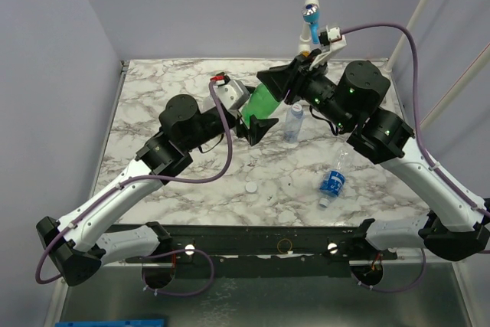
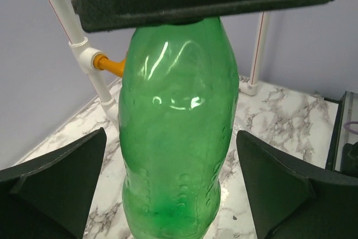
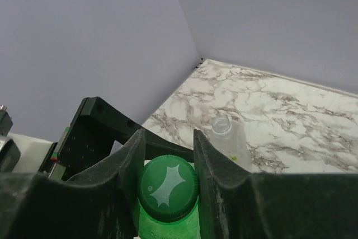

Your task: Unscrew the bottle caps

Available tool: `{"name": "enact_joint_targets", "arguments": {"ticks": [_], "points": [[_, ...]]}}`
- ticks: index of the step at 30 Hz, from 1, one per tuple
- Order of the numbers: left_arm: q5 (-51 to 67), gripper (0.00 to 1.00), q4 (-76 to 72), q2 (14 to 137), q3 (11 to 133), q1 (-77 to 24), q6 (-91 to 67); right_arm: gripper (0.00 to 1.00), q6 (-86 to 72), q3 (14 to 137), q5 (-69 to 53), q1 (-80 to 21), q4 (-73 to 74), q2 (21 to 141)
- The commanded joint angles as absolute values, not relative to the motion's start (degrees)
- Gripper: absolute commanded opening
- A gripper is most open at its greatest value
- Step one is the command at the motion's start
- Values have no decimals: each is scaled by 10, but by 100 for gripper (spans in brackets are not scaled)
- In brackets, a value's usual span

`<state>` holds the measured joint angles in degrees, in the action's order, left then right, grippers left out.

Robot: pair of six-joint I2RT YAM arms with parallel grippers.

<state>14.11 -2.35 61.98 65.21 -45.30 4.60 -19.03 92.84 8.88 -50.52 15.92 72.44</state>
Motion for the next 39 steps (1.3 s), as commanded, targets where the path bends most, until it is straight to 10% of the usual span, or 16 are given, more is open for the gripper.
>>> {"name": "enact_joint_targets", "arguments": {"ticks": [1,7,14,19,24,39], "points": [[178,99,-1,624,684,-454,3,0,-136,935,19,-505,143,717],[242,81,30,629,696,-453,10,1,-120,937,-41,-505,143,724],[268,37,54,627,696,-453,22,1,-119,930,-88,-505,122,727],[222,21,53,622,691,-453,52,48,-130,961,-12,-504,154,740],[145,11,38,615,674,-453,77,67,-147,1012,57,-505,208,753],[80,5,3,617,665,-453,77,62,-168,1035,50,-505,254,776]]}}
